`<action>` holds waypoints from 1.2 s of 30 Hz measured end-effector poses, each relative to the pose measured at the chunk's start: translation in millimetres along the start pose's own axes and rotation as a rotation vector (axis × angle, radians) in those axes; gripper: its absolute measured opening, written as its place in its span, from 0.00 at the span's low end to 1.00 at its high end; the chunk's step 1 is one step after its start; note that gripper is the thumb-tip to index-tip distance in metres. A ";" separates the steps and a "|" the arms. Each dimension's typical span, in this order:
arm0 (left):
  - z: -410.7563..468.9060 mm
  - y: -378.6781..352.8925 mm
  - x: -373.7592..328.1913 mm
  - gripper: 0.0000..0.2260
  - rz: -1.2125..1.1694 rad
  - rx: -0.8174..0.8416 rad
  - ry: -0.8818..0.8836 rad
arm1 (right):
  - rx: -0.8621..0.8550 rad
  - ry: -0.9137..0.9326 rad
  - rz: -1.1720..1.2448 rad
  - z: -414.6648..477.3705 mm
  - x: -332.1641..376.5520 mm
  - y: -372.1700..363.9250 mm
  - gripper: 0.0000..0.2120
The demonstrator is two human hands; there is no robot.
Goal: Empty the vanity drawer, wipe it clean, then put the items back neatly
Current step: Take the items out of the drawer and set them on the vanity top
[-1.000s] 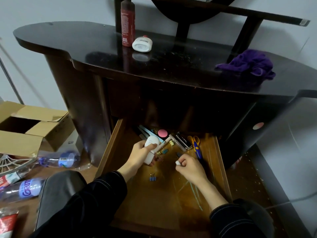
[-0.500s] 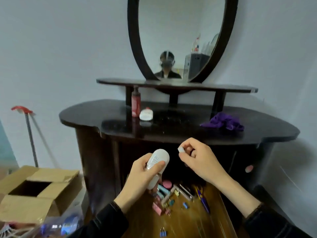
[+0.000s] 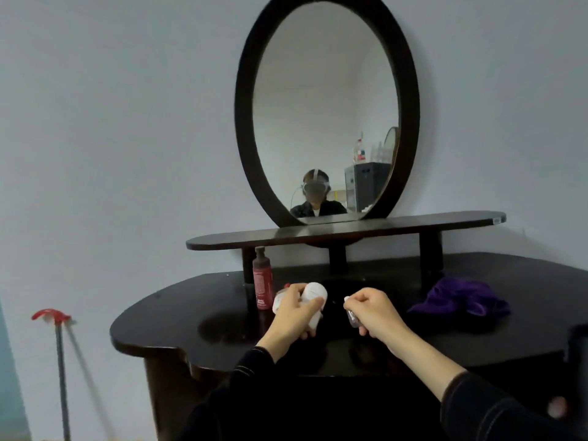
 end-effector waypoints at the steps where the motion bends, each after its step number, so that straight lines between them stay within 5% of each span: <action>1: 7.6 -0.9 2.1 0.18 0.002 -0.012 0.001 | 0.010 0.006 -0.003 5.5 0.1 -2.9 0.08; 6: 25.1 2.8 -0.2 0.29 0.322 -0.116 -0.138 | 0.000 0.026 -0.078 19.6 0.9 -10.7 0.07; 9: 23.3 -7.8 -12.6 0.19 0.825 -0.119 -0.372 | -0.017 0.038 -0.129 17.1 1.1 -10.3 0.06; 12: 28.9 -16.0 -9.3 0.12 1.008 -0.059 -0.390 | -0.030 0.055 -0.136 14.5 2.4 -8.4 0.04; 25: 24.6 -11.2 -14.2 0.20 1.200 -0.191 -0.397 | -0.020 0.027 -0.126 10.8 5.3 -7.7 0.04; 30: 25.2 -9.6 -6.9 0.27 1.266 -0.168 -0.246 | -0.043 0.015 -0.119 11.0 3.5 -6.3 0.09; 33: 18.9 -4.5 -10.5 0.28 1.180 -0.212 -0.230 | -0.027 0.015 -0.129 8.5 4.5 -5.9 0.15; 36: 11.3 20.0 -12.8 0.17 0.937 -0.330 -0.200 | -0.008 0.059 -0.248 3.4 8.7 -8.0 0.15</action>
Point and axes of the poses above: each hand's wrist, its own z-axis towards the middle knuckle, its own y-axis out of the back of the hand, x = y × z, the point moved 7 cm from there along z, towards the middle knuckle, and after that the axes turned 2 degrees about -y, right-handed, at the moved point
